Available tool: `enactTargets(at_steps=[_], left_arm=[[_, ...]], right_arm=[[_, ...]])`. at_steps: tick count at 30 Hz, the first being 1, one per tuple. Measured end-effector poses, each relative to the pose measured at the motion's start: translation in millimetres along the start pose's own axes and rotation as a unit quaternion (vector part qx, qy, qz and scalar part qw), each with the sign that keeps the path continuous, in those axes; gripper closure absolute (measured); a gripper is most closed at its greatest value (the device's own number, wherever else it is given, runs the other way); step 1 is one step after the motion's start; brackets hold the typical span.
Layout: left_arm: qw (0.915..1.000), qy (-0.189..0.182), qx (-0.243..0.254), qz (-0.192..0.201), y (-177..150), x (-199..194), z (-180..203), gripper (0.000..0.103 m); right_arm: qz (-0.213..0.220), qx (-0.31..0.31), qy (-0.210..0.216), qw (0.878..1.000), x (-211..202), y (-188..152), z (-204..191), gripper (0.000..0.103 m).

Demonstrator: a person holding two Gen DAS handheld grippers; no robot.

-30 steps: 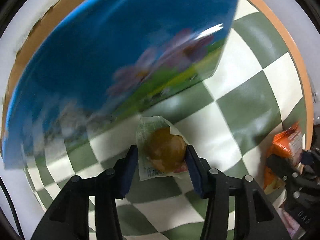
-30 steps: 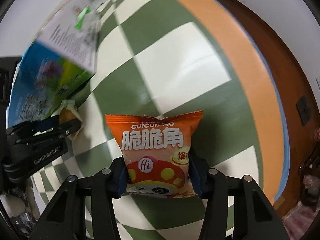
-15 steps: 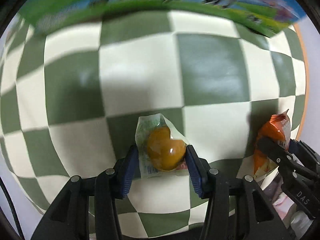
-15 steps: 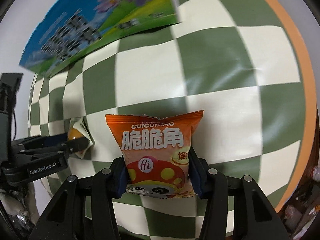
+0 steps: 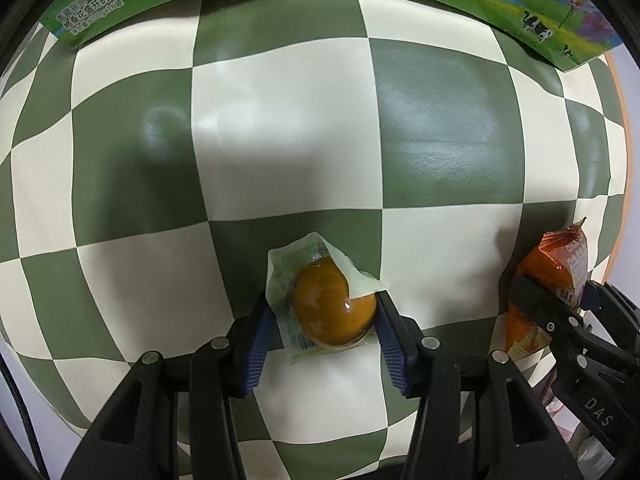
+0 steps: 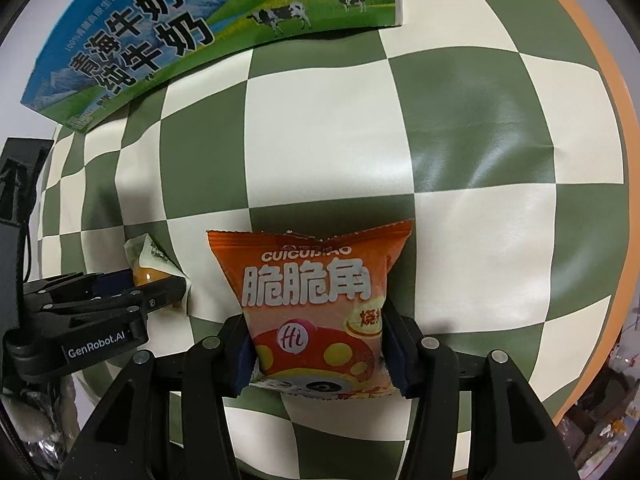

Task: Organize snacks
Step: 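Carry both snacks into the box and open both tools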

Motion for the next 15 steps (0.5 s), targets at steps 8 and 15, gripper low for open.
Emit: enactTargets(at_steps=[8, 15], left_arm=[[0.9992, 0.019, 0.000, 0.036, -10, -9, 18, 0.059], [0.9979, 0.018, -0.004, 0.062, -10, -33, 9, 0.059]], right_arm=[[0.010, -0.010, -0.004, 1.000, -8, -5, 2, 0.049], [0.028, -0.013, 0.011, 0.999, -30, -5, -3, 0.053]])
Point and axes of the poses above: each gripper's, at about its wrist camera, not at the fingertips, and x roughly the way its jaws point, z to its right, y to its top, the point moved 2 cm from there along x, roughly the way its jaws point, and after that the axes turned 11 degrees about y, right-handed, at the moved point
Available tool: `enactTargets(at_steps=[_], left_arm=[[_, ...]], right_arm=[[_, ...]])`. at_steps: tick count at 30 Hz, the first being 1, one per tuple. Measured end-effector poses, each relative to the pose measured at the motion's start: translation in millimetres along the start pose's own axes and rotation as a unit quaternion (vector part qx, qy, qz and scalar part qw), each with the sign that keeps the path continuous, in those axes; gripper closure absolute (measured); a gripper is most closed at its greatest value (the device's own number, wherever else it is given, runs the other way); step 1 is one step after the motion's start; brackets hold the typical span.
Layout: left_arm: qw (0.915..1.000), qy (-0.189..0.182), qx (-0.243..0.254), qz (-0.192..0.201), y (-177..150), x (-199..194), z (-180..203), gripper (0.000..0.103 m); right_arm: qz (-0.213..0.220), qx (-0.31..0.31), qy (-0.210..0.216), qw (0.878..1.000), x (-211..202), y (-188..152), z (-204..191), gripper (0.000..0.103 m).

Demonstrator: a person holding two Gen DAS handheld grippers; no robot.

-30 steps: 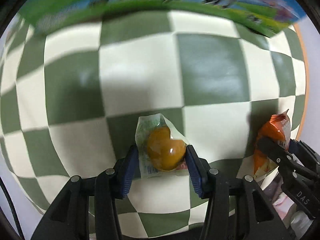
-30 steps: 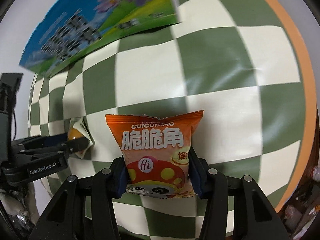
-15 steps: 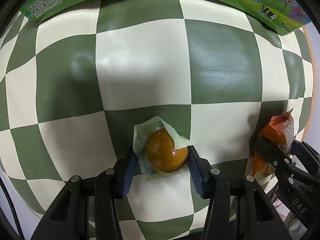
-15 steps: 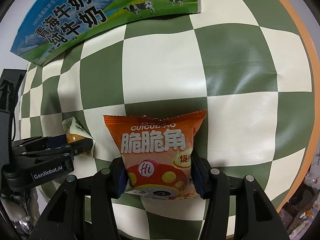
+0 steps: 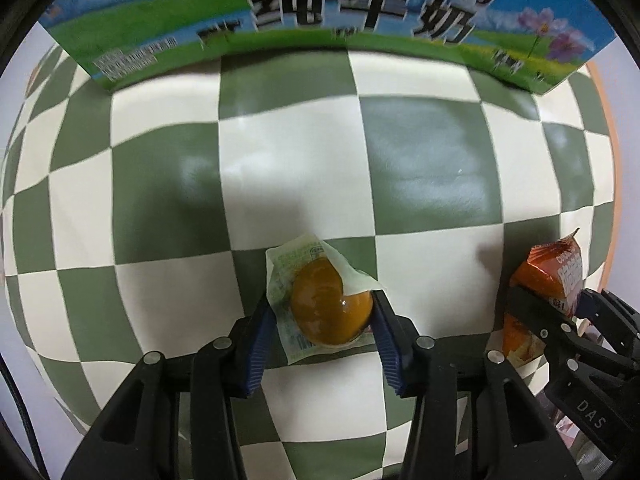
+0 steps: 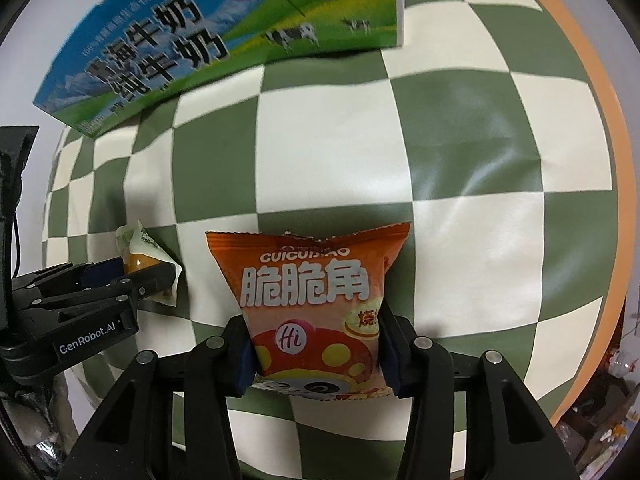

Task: Organize snacks
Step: 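Carry both snacks into the box and open both tools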

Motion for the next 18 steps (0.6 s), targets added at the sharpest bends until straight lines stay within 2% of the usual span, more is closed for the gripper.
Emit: enactTargets(at_steps=[4, 11, 15, 17, 18], left_arm=[[0.9998, -0.004, -0.002, 0.018, 0, -23, -5, 0.059], [0.9979, -0.035, -0.014, 0.054, 6, -69, -19, 0.059], [0.9938, -0.058, -0.021, 0.093, 21, -118, -28, 0.059], [0.9908, -0.069, -0.024, 0.114, 37, -156, -35, 0.059], [0.9894, -0.073, -0.024, 0.124, 45, -165, -24, 0.059]], right_arm=[[0.011, -0.008, 0.014, 1.000, -16, 5, -8, 0.054], [0.050, -0.018, 0.046, 0.998, -57, 22, -23, 0.055], [0.086, -0.026, 0.069, 0.994, -93, 41, -33, 0.055], [0.105, -0.032, 0.080, 0.991, -114, 52, -39, 0.055], [0.115, -0.034, 0.083, 0.989, -122, 57, -42, 0.055]])
Point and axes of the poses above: each gripper's, at about its wrist camera, not at the fingertips, and x roughly the way its jaws point, z to its right, y to its top, the point moved 2 cm from there along x, roughly the way its jaws point, and after that the axes turned 11 degrees about y, right-handed, at the moved point
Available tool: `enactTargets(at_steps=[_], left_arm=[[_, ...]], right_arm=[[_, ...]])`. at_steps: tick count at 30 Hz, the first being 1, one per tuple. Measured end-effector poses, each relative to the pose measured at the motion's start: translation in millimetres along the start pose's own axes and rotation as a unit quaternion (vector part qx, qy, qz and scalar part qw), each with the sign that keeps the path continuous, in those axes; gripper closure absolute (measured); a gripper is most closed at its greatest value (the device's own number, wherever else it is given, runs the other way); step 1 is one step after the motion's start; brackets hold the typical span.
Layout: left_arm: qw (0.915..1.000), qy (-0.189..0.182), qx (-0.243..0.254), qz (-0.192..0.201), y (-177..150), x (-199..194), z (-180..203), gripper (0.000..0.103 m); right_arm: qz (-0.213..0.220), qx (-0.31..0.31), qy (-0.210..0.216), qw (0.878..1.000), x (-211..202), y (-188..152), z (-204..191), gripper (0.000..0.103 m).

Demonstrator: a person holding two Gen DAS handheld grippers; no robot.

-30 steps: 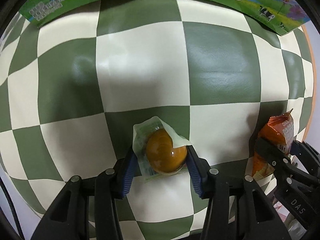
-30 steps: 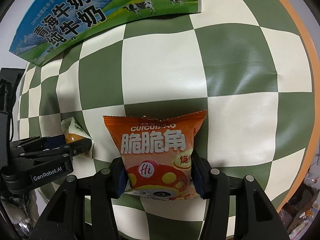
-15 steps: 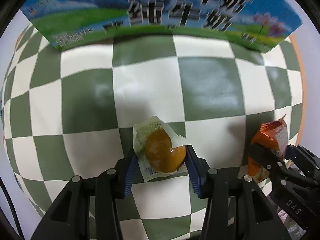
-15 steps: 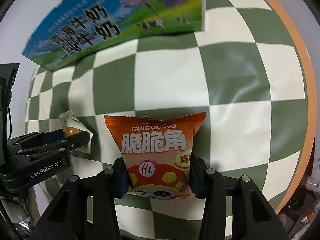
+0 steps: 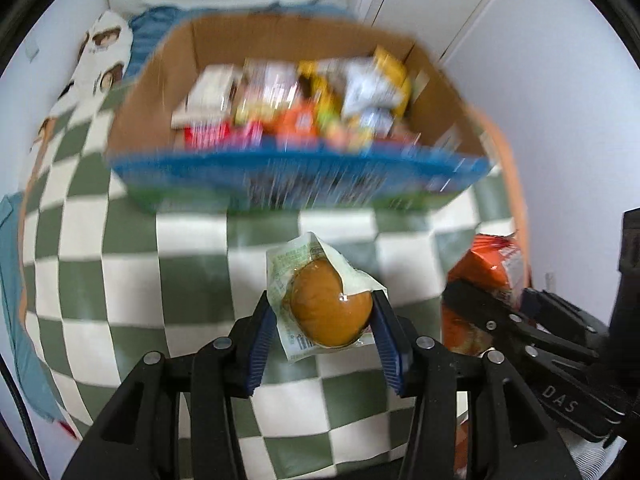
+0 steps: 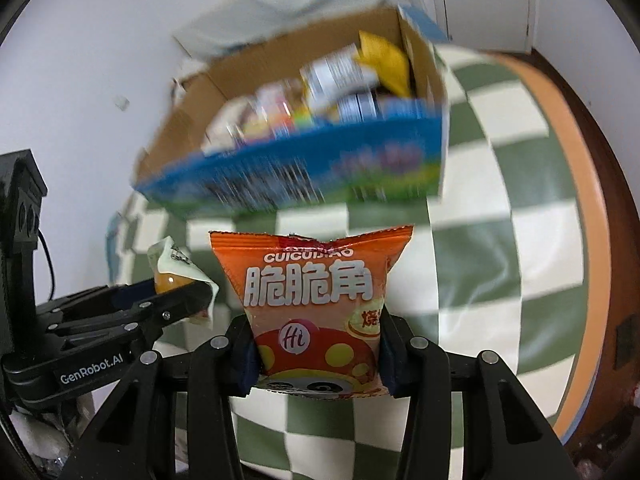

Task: Organize snacks
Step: 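Carry both snacks into the box and open both tools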

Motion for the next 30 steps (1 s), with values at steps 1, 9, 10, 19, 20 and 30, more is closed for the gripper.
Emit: enactTargets(at_steps=[1, 9, 10, 19, 20, 30], left_arm=[[0.9999, -0.003, 0.000, 0.011, 6, -9, 3, 0.059], [0.9977, 0.018, 0.007, 0.064, 78, -25, 4, 0.059], [0.9974, 0.030, 0.009, 0.065, 91, -23, 0, 0.059], [0.9952, 0.097, 0.001, -0.012, 165, 48, -46, 0.059], [0.9943, 0.104, 0.000, -0.025, 171, 59, -51, 0.059], [0.9871, 0.113, -0.021, -0.111, 192, 127, -77, 0.032]], right_arm=[[0.012, -0.004, 0.004, 1.000, -7, 9, -5, 0.055], [0.061, -0.030, -0.011, 0.998, -25, 100, -12, 0.055], [0.061, -0.030, -0.016, 0.998, -19, 115, -9, 0.055], [0.012, -0.004, -0.067, 0.998, 39, 202, 32, 0.055], [0.004, 0.000, -0.071, 0.997, 47, 207, 36, 0.055], [-0.049, 0.015, -0.114, 0.992, 91, 227, 54, 0.006]])
Point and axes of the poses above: each gripper's, at about its wrist camera, not at the fingertips, and x roughly the way its jaws point, z to its right, y to its top, the point moved 2 cm from there along x, roughly the way its jaws point, and after that the axes turned 11 degrees about y, right-handed, at the moved point
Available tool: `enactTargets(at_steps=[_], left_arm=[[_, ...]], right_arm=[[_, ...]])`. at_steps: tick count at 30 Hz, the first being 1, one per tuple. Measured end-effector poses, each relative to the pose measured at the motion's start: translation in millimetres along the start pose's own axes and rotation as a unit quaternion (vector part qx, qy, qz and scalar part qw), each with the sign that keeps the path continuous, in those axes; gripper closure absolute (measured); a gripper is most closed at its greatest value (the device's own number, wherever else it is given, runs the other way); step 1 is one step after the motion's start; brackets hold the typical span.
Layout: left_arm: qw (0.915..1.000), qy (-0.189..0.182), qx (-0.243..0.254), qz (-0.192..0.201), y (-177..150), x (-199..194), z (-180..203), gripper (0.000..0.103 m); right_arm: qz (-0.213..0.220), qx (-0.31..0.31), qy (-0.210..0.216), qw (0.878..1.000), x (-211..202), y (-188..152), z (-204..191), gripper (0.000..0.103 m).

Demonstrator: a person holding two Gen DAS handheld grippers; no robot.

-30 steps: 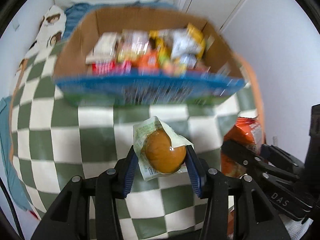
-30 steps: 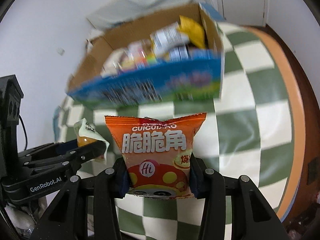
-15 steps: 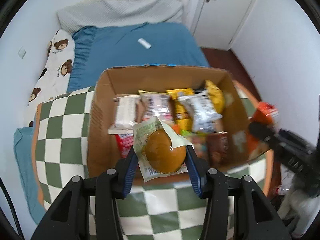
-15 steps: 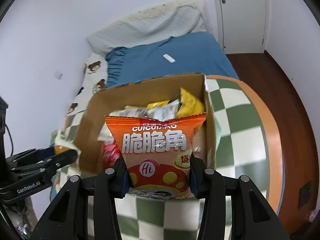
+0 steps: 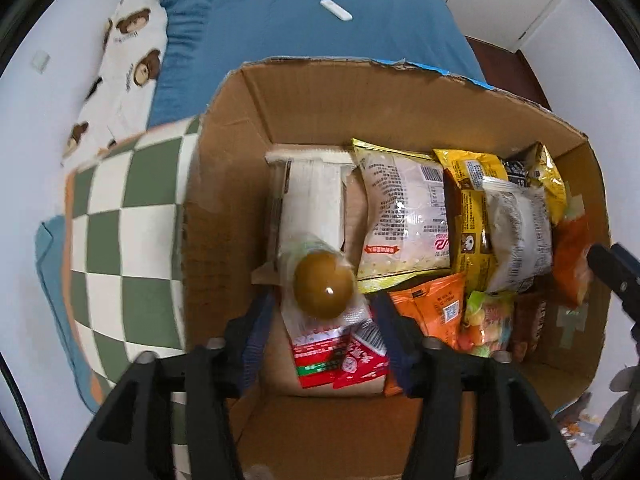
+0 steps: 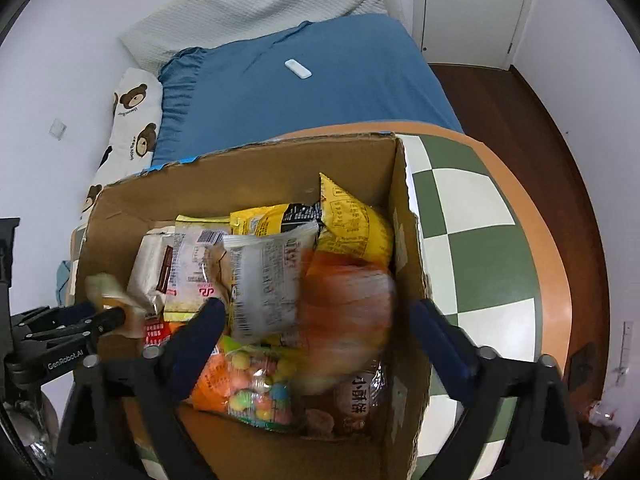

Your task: Organize snacks

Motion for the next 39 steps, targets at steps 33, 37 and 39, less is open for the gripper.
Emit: enactTargets(at_steps=[33, 37, 39], left_arm=[[0.9913, 0.002, -0.036, 0.126, -94, -88, 6, 0.006], [0.9857, 0.012, -0.038, 0.164, -123, -116, 6, 0.006], [0.9820, 0.013, -0.039, 0.184, -139, -131, 7, 0.006]], right_arm=[[0.046, -0.039, -0.016, 0.998, -65, -85, -23, 0.004], [0.083, -0.054, -0.016, 0.995, -103, -107, -31, 0.003], [0.101, -0.058, -0.013, 0.993, -122, -120, -35, 0.003]])
Point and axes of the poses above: each gripper's, at about its wrist camera, not at the fingertips, and x roughly the way its jaws point, z to its right, y to its top, the point moved 2 cm from there along x, roughly the way its jaws point, and after that the axes turned 11 degrees about y, right-handed, at the moved point
